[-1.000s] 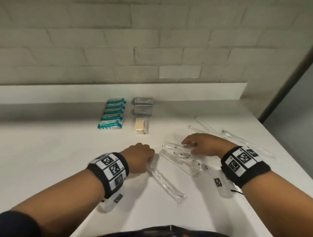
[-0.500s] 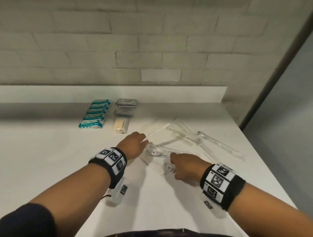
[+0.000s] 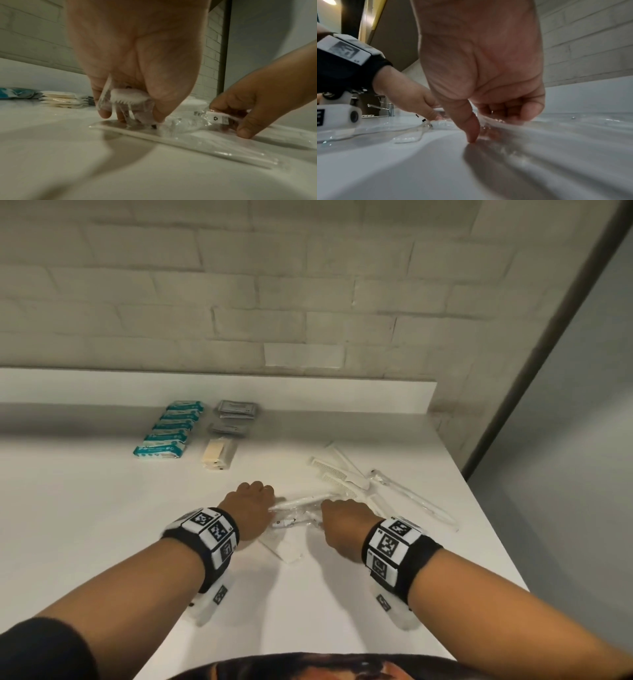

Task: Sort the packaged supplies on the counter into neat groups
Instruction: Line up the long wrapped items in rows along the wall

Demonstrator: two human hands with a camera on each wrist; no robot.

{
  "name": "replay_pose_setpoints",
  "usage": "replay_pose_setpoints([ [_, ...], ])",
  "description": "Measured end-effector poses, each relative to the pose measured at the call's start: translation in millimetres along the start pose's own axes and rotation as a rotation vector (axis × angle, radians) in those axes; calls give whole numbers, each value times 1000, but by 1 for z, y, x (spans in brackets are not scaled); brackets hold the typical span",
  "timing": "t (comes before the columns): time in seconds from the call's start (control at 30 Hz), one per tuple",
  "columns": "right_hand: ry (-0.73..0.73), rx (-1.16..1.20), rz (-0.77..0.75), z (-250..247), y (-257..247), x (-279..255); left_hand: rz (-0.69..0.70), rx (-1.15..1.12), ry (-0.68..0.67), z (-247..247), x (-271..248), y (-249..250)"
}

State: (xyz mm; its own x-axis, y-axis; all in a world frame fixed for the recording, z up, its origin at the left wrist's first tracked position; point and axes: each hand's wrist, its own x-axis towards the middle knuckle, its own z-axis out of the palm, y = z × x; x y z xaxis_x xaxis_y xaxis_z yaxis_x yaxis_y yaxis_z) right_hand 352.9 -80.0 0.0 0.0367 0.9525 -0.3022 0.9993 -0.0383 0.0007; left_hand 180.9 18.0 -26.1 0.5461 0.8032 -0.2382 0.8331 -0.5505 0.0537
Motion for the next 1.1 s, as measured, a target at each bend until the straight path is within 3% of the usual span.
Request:
replay_pose_setpoints([
  [0.17, 71, -34, -90, 0, 15, 3, -104, -350, -51, -14, 1, 1],
  [0.27, 151, -39, -134, -1, 17, 12, -187, -502, -13, -21, 3, 0],
  [0.37, 118, -93, -171, -4, 13, 13, -244, -555, 43, -24, 7, -1],
  [0.57, -30, 118, -10, -11, 22, 19, -318, -596, 159, -30, 17, 3],
  [0.67, 55, 283, 189, -30, 58, 30, -341, -635, 177, -34, 26, 9],
  [0.73, 71, 314, 347, -40, 92, 29, -325, -656, 168, -35, 34, 17],
  [0.83, -36, 247, 500, -31, 129, 22, -265, -606, 132, -37, 46, 37],
  [0.97, -123, 322, 411, -12, 131, 18, -130, -601, 93, -40, 68, 60],
  [1.1, -99, 666, 358, -6, 126, 25, -13, -607, 28, -38, 94, 75],
])
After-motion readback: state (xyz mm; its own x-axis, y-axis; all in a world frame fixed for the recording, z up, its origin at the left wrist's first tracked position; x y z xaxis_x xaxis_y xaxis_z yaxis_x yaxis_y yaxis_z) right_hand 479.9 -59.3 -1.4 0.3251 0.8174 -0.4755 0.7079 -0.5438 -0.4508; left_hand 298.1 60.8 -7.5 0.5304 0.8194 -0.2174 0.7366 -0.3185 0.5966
